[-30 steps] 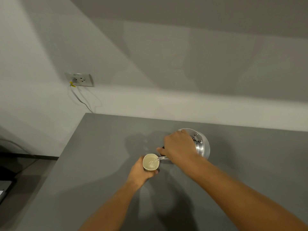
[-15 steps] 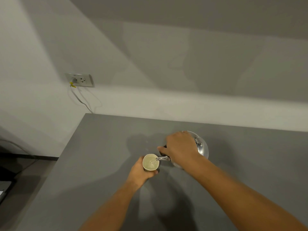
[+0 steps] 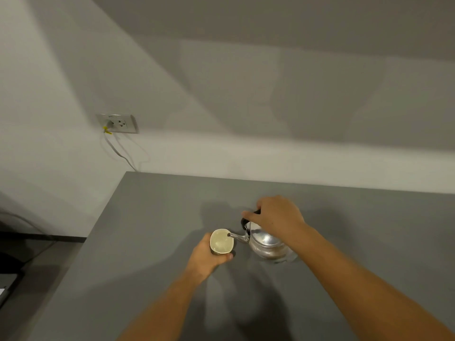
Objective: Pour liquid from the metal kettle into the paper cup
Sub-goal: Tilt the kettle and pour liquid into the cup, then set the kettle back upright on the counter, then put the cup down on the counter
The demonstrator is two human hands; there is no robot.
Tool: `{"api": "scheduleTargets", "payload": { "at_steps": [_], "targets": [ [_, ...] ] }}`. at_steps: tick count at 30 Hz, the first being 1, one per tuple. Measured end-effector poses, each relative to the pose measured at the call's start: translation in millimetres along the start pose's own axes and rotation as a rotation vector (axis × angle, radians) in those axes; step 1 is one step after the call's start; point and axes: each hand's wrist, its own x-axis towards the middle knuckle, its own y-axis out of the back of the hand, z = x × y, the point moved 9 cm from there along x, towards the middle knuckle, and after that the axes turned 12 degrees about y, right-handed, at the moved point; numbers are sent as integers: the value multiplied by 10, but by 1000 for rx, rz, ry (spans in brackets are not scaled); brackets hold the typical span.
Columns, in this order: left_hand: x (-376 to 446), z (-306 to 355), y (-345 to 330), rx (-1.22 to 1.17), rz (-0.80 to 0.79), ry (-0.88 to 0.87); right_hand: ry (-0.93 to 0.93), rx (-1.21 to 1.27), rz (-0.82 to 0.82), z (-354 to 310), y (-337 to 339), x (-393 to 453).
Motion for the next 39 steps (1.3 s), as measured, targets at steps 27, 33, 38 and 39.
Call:
{"api": "scheduleTargets", "payload": {
  "at_steps": [27,33,38,39],
  "targets": [
    [552,1094,668,117,211,-59,-233,389,153,1432,153,998],
    [857,1410,679,125,204,-78,-249,436,143,1637,51,1446],
    [1015,1571,661,141,194,-84,-265,459,142,1750,-68,1643],
    [1038,1593,654,145,193,-84,-270,462,142,1760,-88,1660]
  ]
}}
